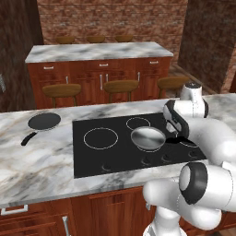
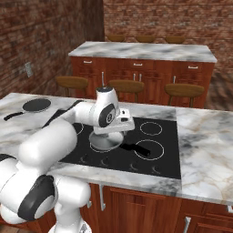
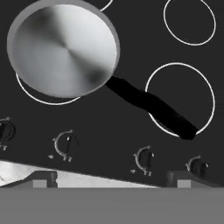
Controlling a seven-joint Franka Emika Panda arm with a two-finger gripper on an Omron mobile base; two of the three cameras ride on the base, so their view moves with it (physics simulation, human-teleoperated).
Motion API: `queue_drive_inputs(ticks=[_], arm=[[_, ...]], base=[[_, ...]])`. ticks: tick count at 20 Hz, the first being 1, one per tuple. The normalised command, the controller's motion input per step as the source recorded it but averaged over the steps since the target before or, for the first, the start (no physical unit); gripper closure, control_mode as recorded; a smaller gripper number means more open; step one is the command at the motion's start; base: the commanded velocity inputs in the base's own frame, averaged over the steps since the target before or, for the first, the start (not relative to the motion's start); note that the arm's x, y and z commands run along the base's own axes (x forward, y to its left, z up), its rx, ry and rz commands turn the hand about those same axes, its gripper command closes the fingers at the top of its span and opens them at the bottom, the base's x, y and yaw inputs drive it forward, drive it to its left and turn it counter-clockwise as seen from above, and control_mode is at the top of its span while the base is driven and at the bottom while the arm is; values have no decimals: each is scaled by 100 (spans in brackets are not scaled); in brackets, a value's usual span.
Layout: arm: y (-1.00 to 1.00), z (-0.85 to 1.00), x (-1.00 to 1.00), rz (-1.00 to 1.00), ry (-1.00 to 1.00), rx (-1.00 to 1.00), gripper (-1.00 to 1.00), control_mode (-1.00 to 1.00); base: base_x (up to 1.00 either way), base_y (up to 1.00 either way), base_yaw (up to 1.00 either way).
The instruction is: Place both pans onto different burners. Then place the bell pepper and the shrimp on different pans.
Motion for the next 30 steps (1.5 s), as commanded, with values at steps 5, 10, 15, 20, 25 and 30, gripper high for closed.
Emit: queue_drive_inputs(ticks=[5, 10, 15, 20, 25, 30], arm=[[29, 29, -5, -45, 0, 0, -100, -100], [17, 34, 0, -37, 0, 0, -100, -100], [0, 24, 0, -4, 0, 6, -100, -100], [0, 26, -1, -1, 1, 8, -100, -100], [11, 20, 0, 0, 0, 1, -100, -100], [3, 24, 0, 0, 1, 0, -100, -100]], base=[[0, 0, 0], [0, 0, 0], [0, 0, 0], [0, 0, 0], [0, 0, 0], [0, 0, 0]])
